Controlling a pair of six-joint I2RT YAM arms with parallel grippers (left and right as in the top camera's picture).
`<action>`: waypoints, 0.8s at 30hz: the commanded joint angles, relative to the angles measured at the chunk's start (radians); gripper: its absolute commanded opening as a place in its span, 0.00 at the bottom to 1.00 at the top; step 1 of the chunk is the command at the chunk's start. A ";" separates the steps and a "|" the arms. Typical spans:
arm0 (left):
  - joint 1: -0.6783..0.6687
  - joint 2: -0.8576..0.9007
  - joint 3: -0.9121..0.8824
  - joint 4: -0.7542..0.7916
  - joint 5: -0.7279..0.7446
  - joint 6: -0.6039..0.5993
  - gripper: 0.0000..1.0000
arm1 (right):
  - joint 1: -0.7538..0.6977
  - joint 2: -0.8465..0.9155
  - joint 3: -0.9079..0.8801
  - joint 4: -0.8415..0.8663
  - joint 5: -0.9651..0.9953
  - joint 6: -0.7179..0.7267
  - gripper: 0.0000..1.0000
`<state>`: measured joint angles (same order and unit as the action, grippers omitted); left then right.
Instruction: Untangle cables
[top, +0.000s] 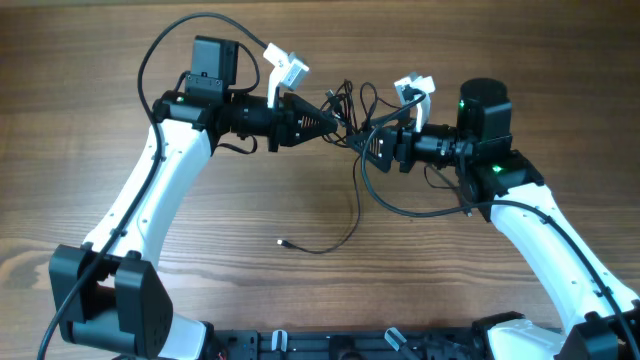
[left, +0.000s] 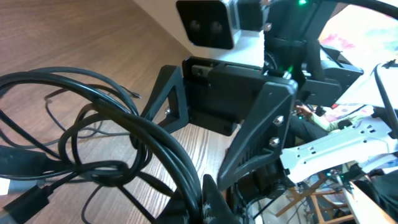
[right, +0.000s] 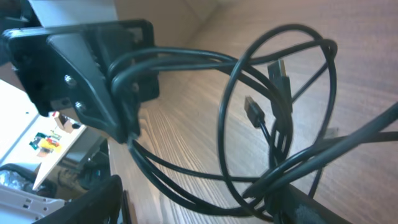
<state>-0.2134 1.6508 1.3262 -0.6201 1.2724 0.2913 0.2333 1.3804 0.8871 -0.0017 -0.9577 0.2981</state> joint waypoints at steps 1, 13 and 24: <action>0.009 -0.014 0.002 0.008 -0.009 0.020 0.04 | 0.026 0.008 0.019 0.062 0.032 0.020 0.74; 0.178 -0.029 0.002 -0.031 -0.006 0.019 0.04 | 0.072 0.111 0.019 -0.001 0.579 0.359 0.04; 0.748 -0.084 0.002 -0.201 -0.006 0.019 0.04 | -0.130 0.077 0.019 -0.023 0.394 0.442 0.05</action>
<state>0.4202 1.5978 1.3155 -0.8211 1.2896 0.2943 0.2085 1.4567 0.9260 -0.0051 -0.7315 0.7406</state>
